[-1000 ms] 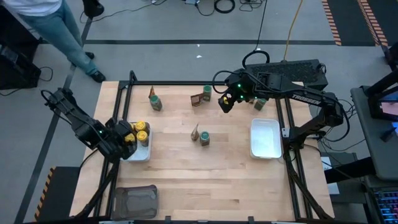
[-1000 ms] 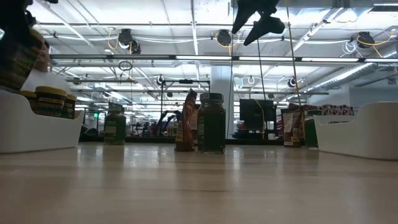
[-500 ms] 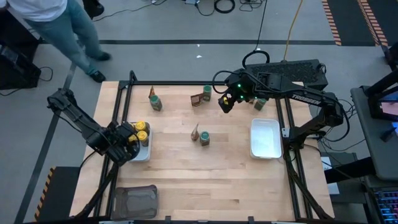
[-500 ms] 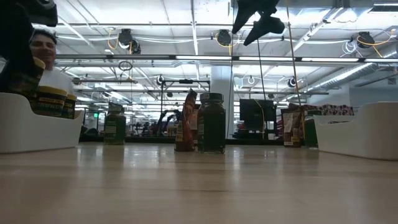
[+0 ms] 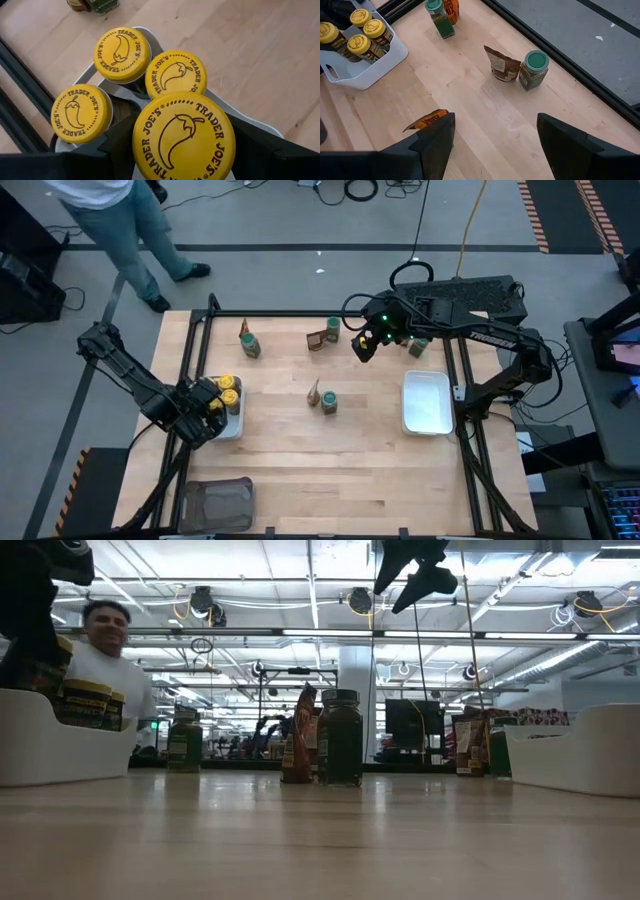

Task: Sort spices by type
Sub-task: Put the yellow seasoning bottle into the left white bin, then put the top left green seasoning bottle into the black bin

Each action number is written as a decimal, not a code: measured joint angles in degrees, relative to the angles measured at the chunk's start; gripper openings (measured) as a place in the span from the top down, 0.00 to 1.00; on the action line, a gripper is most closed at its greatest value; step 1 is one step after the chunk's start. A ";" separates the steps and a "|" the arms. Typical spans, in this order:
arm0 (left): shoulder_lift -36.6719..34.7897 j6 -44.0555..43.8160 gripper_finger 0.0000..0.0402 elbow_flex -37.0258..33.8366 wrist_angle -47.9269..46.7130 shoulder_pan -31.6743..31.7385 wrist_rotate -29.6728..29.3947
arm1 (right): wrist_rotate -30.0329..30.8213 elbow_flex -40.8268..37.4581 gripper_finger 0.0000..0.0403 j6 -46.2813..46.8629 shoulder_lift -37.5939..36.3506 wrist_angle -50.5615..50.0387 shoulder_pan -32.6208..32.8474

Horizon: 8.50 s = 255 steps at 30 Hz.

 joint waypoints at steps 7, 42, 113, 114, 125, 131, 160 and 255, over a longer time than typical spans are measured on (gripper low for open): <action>4.22 -2.48 0.38 -1.92 1.28 0.00 1.00 | 0.00 -0.01 0.34 -0.20 0.00 -0.05 0.00; 7.90 -5.90 0.24 -2.80 3.47 0.04 1.87 | -0.04 0.00 0.34 -0.46 0.00 -0.22 1.53; 7.97 52.46 0.99 15.21 34.52 29.60 13.07 | -0.02 0.05 0.34 -16.46 -0.02 0.69 -0.18; 7.97 54.07 0.99 15.21 36.04 31.18 15.10 | -0.03 0.05 0.34 -17.23 -0.02 -0.04 -0.55; 8.58 52.54 0.94 15.32 37.82 47.93 19.45 | -0.27 0.05 0.34 -27.71 -0.02 -2.38 -5.00; 9.57 56.82 0.76 19.15 28.86 58.91 25.00 | -2.96 0.05 0.34 -28.60 -0.02 -1.61 -6.93; 30.31 135.52 0.37 29.88 14.38 75.54 24.68 | -2.91 0.05 0.34 -10.62 -0.02 0.68 -3.26; 40.58 128.98 0.08 29.57 11.34 78.82 17.52 | -2.99 -0.02 0.34 -19.48 0.02 1.55 -3.52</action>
